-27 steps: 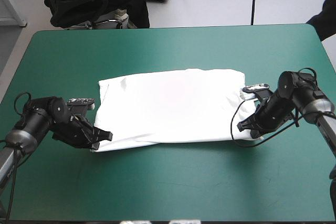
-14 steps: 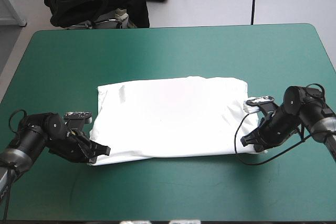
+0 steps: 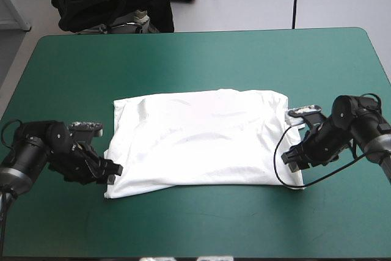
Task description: Fold the cloth
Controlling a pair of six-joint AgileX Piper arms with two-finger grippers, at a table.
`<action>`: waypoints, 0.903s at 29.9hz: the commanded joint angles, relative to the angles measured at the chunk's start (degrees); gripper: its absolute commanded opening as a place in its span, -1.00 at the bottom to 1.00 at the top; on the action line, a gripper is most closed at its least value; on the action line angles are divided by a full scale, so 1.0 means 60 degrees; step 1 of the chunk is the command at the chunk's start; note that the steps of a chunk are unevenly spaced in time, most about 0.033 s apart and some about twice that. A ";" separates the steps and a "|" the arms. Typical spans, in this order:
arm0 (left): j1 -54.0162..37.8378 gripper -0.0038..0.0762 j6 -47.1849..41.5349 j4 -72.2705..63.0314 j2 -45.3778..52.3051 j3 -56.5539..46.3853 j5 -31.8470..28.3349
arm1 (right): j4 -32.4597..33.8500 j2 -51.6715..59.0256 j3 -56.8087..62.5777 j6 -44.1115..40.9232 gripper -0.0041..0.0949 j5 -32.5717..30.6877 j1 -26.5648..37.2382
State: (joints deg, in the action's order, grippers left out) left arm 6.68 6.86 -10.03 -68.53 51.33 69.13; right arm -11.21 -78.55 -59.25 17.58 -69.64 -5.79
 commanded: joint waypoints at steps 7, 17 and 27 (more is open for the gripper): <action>0.0054 0.25 -0.0237 -0.0434 0.0450 0.4736 0.0271 | 0.1732 0.0276 -0.2239 -0.1753 0.26 0.1430 0.0080; 0.0054 0.25 -0.0237 -0.0553 0.0450 0.5461 0.0652 | 0.2379 -0.1368 -0.2372 -0.1839 0.26 0.2369 0.0099; 0.0054 0.25 -0.0343 -0.0553 0.0450 0.5461 0.0707 | 0.2426 -0.2871 -0.2467 -0.1844 0.23 0.3431 0.0247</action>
State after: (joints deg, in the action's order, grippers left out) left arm 6.68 5.77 -12.05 -66.98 82.16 70.56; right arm 2.73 -96.12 -72.12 6.47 -52.13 -5.11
